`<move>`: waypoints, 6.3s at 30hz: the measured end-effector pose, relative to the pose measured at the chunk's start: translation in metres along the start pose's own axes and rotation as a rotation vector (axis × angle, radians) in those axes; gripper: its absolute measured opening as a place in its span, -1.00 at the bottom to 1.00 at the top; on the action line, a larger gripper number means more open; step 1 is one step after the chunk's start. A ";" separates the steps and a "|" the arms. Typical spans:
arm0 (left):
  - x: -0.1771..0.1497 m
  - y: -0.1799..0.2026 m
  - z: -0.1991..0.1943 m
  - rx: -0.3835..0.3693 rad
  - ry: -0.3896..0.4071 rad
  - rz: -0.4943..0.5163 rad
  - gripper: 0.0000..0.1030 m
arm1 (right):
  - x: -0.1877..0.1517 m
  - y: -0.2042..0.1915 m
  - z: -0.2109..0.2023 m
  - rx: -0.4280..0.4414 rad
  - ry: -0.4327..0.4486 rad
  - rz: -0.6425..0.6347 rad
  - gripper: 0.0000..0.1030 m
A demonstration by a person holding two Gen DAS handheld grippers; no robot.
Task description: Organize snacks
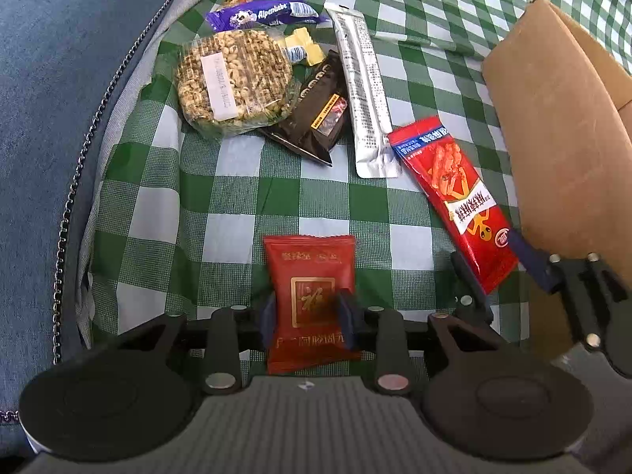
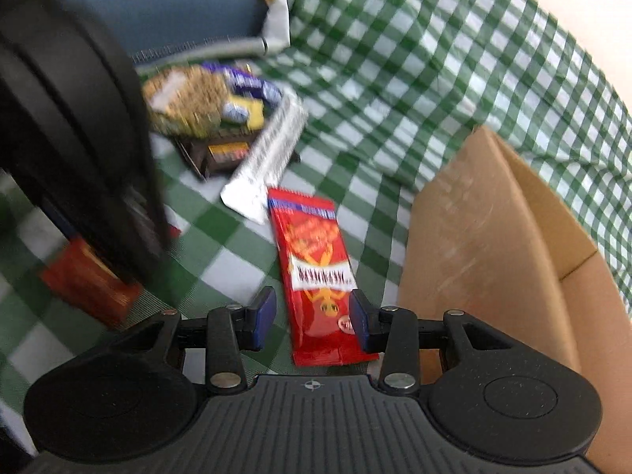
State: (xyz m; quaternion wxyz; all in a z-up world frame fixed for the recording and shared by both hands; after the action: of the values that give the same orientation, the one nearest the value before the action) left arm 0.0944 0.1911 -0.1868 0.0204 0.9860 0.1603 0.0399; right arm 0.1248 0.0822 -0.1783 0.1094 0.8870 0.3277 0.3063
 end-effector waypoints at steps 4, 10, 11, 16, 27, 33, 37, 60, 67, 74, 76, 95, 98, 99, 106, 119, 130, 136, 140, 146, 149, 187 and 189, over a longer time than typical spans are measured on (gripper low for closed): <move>0.001 -0.001 -0.007 0.003 0.027 -0.007 -0.57 | -0.002 0.003 0.010 -0.001 -0.023 0.010 -0.62; -0.003 -0.010 -0.011 -0.029 0.033 -0.066 -0.71 | -0.002 -0.001 0.004 0.056 -0.008 0.006 -0.93; -0.003 -0.011 -0.011 -0.033 0.033 -0.072 -0.71 | -0.002 -0.001 0.003 0.056 -0.003 0.008 -0.93; -0.008 -0.013 -0.015 -0.096 0.023 -0.106 -0.48 | -0.001 0.004 -0.005 0.056 0.014 0.031 -0.94; -0.012 0.013 0.001 -0.010 -0.007 0.027 0.20 | -0.003 -0.003 -0.029 0.102 0.034 0.002 -0.97; -0.013 0.019 0.003 0.122 0.029 0.126 -0.03 | -0.017 -0.006 -0.031 0.143 -0.009 0.004 -0.96; -0.008 -0.005 -0.007 0.108 0.057 0.019 -0.05 | -0.025 -0.011 -0.035 0.189 -0.021 0.010 -0.96; -0.003 -0.017 0.002 0.039 0.012 -0.092 0.30 | -0.027 -0.001 0.006 0.417 -0.136 0.231 0.43; -0.001 -0.012 0.003 0.111 0.031 -0.028 0.10 | -0.023 -0.004 0.000 0.389 -0.097 0.180 -0.04; 0.002 -0.017 -0.009 0.101 0.073 -0.055 -0.08 | -0.019 0.006 -0.012 0.368 -0.056 0.190 -0.19; 0.002 -0.016 -0.013 0.086 0.088 -0.064 -0.08 | -0.017 0.009 -0.018 0.362 -0.037 0.192 -0.25; 0.004 -0.018 -0.032 -0.015 0.165 -0.129 -0.08 | -0.017 0.014 -0.037 0.301 0.051 0.128 -0.40; 0.005 -0.016 -0.037 -0.008 0.186 -0.121 -0.08 | -0.015 0.015 -0.041 0.291 0.075 0.123 -0.41; 0.006 -0.015 -0.039 -0.005 0.192 -0.118 -0.08 | -0.014 0.015 -0.043 0.289 0.082 0.120 -0.41; 0.005 -0.014 -0.045 -0.007 0.210 -0.119 -0.08 | -0.015 0.017 -0.047 0.281 0.105 0.110 -0.41; 0.009 -0.005 -0.082 -0.066 0.383 -0.126 -0.08 | 0.009 0.057 -0.106 0.262 0.236 0.128 -0.41; 0.012 0.029 -0.116 -0.120 0.546 -0.068 -0.08 | 0.005 0.159 -0.137 0.163 0.364 0.218 -0.42; 0.013 0.059 -0.131 -0.133 0.619 0.009 -0.08 | -0.027 0.204 -0.107 0.107 0.324 0.366 -0.42; 0.012 0.083 -0.144 -0.162 0.673 0.063 -0.08 | -0.042 0.226 -0.099 0.088 0.305 0.439 -0.42; 0.009 0.124 -0.153 -0.210 0.732 0.152 -0.08 | -0.059 0.246 -0.092 0.049 0.284 0.486 -0.42; 0.006 0.144 -0.155 -0.227 0.752 0.199 -0.08 | -0.065 0.256 -0.091 0.026 0.283 0.502 -0.42; -0.004 0.295 -0.140 -0.356 0.804 0.521 -0.08 | -0.113 0.301 -0.093 -0.114 0.239 0.591 -0.41; -0.004 0.297 -0.139 -0.349 0.809 0.537 -0.08 | -0.112 0.302 -0.092 -0.115 0.236 0.590 -0.41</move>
State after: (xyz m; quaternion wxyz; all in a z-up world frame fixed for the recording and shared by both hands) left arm 0.1721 -0.0874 -0.0330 0.1099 0.8800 -0.1123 0.4482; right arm 0.1565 -0.2209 -0.0399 0.0270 0.8945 0.0489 0.4435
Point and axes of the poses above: each gripper's, at about its wrist camera, not at the fingertips, and z roughly the way its jaws point, y to its right, x to its top, the point moved 10 cm from there along z, roughly the way its jaws point, and after that the axes turned 13 degrees about -y, right-handed, at the moved point
